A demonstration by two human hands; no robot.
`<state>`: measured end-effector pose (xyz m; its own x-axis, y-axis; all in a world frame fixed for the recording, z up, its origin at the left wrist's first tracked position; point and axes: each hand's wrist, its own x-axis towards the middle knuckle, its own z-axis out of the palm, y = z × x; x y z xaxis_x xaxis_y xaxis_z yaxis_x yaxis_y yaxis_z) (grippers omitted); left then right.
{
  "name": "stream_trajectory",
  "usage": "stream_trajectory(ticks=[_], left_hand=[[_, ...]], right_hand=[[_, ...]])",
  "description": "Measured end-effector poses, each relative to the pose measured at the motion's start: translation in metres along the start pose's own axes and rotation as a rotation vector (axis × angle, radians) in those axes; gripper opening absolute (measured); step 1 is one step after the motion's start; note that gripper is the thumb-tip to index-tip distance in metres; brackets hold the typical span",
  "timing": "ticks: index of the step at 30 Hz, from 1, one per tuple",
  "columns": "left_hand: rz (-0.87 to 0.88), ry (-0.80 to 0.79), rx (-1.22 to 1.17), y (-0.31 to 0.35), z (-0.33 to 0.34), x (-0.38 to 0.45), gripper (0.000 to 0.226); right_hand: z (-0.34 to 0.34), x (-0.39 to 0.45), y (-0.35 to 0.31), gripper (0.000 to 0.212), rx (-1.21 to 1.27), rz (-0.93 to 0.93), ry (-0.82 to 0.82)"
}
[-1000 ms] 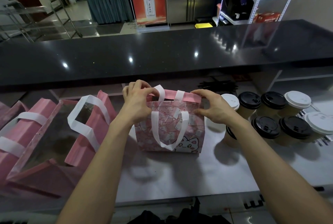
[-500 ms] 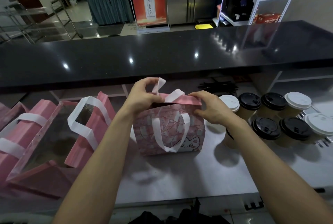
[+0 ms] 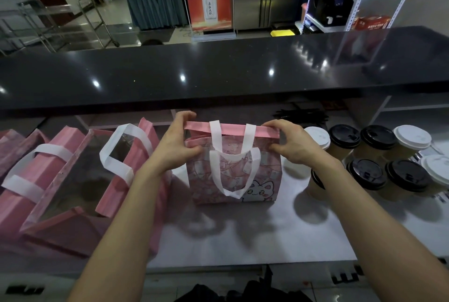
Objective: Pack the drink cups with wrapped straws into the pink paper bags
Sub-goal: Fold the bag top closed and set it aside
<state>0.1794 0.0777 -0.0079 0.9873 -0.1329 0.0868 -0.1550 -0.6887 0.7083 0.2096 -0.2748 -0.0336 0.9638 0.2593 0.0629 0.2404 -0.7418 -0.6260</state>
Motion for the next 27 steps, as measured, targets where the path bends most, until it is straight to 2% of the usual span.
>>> stream_trajectory(ticks=[2, 3, 7, 9, 11, 17, 21, 24, 27], left_hand=[[-0.039, 0.013, -0.063, -0.003, 0.007, 0.004, 0.095], [-0.057, 0.035, -0.08, -0.005, 0.01, 0.007, 0.092], [-0.057, 0.225, -0.029, -0.014, 0.021, 0.016, 0.053], [-0.016, 0.305, 0.03, -0.018, 0.026, 0.018, 0.04], [0.001, 0.333, 0.088, -0.022, 0.029, 0.018, 0.03], [0.106, 0.217, 0.096, -0.029, 0.02, 0.014, 0.033], [0.087, 0.176, 0.112, -0.031, 0.011, 0.02, 0.038], [0.098, 0.092, 0.187, -0.029, 0.007, 0.028, 0.039], [0.147, 0.059, 0.297, -0.027, 0.005, 0.035, 0.021]], right_hand=[[-0.001, 0.0, 0.0, 0.054, 0.01, 0.005, -0.001], [-0.001, 0.0, 0.001, 0.053, 0.017, 0.006, 0.0], [-0.006, -0.001, 0.002, 0.056, 0.045, 0.011, 0.011], [-0.006, -0.002, 0.0, 0.065, 0.087, -0.007, 0.025], [-0.004, -0.002, -0.002, 0.066, 0.085, -0.037, 0.048], [0.005, -0.006, 0.001, 0.03, -0.036, -0.121, 0.087], [0.008, -0.004, -0.001, 0.028, -0.001, -0.083, 0.138], [0.011, -0.002, -0.003, 0.044, 0.045, -0.034, 0.136], [0.01, 0.003, -0.003, 0.026, 0.0, -0.044, 0.132]])
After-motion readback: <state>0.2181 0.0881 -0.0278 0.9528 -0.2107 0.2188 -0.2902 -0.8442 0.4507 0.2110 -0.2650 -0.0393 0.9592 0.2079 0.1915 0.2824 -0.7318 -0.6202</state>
